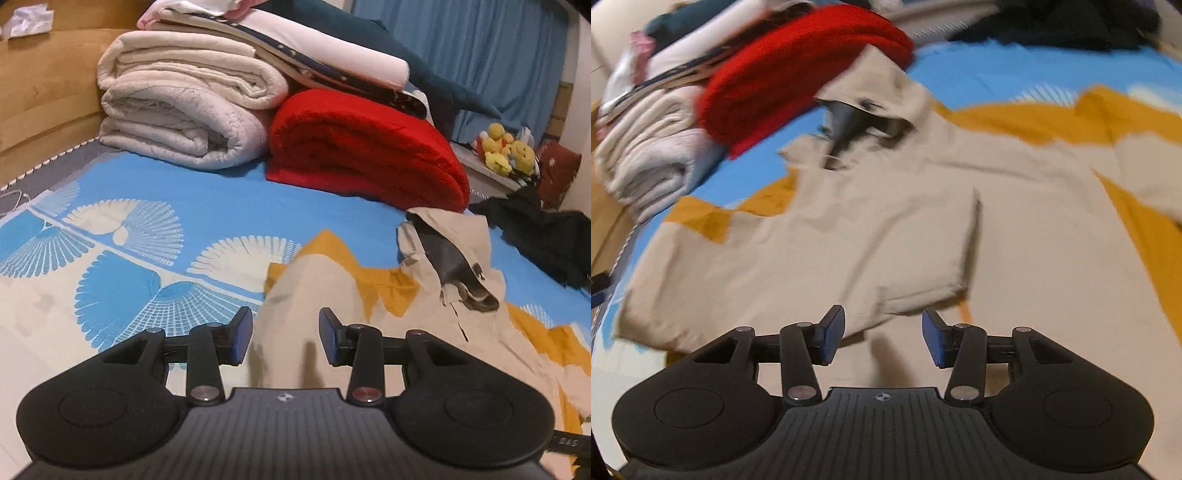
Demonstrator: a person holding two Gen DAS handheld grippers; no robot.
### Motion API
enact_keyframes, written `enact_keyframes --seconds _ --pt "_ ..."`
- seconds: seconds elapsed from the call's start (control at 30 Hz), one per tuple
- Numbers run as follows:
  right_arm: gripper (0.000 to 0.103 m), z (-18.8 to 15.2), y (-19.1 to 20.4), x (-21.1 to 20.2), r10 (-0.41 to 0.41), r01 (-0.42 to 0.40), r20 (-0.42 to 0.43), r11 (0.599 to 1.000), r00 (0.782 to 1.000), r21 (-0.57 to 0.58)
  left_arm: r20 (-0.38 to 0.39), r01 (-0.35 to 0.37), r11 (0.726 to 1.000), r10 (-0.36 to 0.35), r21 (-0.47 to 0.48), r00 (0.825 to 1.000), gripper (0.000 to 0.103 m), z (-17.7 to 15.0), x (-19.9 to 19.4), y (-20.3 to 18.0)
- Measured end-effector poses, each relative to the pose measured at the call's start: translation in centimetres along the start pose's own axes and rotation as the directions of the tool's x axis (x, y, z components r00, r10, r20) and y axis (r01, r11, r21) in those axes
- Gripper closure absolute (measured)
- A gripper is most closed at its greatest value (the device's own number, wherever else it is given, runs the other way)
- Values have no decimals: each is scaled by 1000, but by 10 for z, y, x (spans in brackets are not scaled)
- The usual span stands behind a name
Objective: Fold large clothes
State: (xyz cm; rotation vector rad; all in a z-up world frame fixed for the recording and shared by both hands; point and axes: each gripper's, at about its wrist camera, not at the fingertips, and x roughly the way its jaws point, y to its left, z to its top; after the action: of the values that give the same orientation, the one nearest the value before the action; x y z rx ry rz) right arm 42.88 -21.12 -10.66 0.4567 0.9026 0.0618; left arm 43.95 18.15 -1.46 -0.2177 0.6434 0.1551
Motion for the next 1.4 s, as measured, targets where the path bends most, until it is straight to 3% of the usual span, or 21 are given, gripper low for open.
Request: enact_keyframes --seconds 0.17,0.23,0.3,0.37,0.4,0.5,0.6,0.7,0.83,0.93,1.07,1.1,1.13,1.17,1.2,1.27,1.33,1.37,1.4 --pt "58 4 -24 23 14 -12 -10 989 1000 148 -6 -19 999 19 -28 1000 60 6 7 11" --pt "81 7 -25 24 38 -39 13 988 999 149 -10 -24 999 24 -39 1000 60 7 9 14" --pt "94 12 -21 17 66 -74 72 989 995 128 -11 -33 999 32 -38 999 60 7 10 16" --pt "98 20 -17 -2 61 -77 169 993 984 86 -12 -40 998 40 -41 999 60 7 12 17" --pt "99 26 -14 -18 49 -68 249 996 967 66 -14 -41 998 41 -46 999 60 7 13 18" --pt "99 44 -14 -66 -4 -6 467 1000 884 21 -21 -40 998 39 -45 999 60 6 15 16" --pt "99 57 -40 -76 -180 149 496 984 850 101 -53 -22 1000 21 -16 998 60 0 20 9" --pt "99 63 -75 -65 -276 204 417 956 866 211 -140 25 1000 -23 12 990 58 -13 35 1" --pt "95 63 -84 -56 -281 224 375 956 884 188 -238 75 997 -72 3 969 58 -31 53 -8" --pt "90 64 -88 -58 -324 257 373 941 869 220 -286 89 996 -83 9 955 58 -44 66 -13" --pt "89 65 -96 -65 -370 273 400 921 839 278 -409 -41 994 79 101 909 56 -70 91 -9" --pt "89 64 -98 -64 -355 257 404 926 843 277 -400 -62 992 102 110 911 56 -70 91 -9" --pt "89 63 -101 -64 -323 226 404 936 856 270 -371 -78 988 123 135 920 58 -67 87 -13" --pt "89 64 -103 -59 -264 169 384 950 885 264 -335 -78 985 126 153 934 59 -63 82 -18" --pt "89 64 -108 -52 -207 115 350 957 913 267 -294 -52 986 98 160 951 59 -59 75 -25" --pt "89 65 -120 -32 -125 52 230 952 965 300 -275 15 991 23 136 961 58 -55 69 -31" --pt "89 60 -125 -13 -181 148 92 946 979 288 -330 45 994 -9 99 944 58 -61 76 -32" --pt "89 56 -126 -5 -247 233 25 938 969 258 -371 28 995 11 100 928 58 -67 82 -30" --pt "89 54 -128 -3 -269 258 5 932 963 255 -404 -1 994 43 105 914 58 -73 88 -26"
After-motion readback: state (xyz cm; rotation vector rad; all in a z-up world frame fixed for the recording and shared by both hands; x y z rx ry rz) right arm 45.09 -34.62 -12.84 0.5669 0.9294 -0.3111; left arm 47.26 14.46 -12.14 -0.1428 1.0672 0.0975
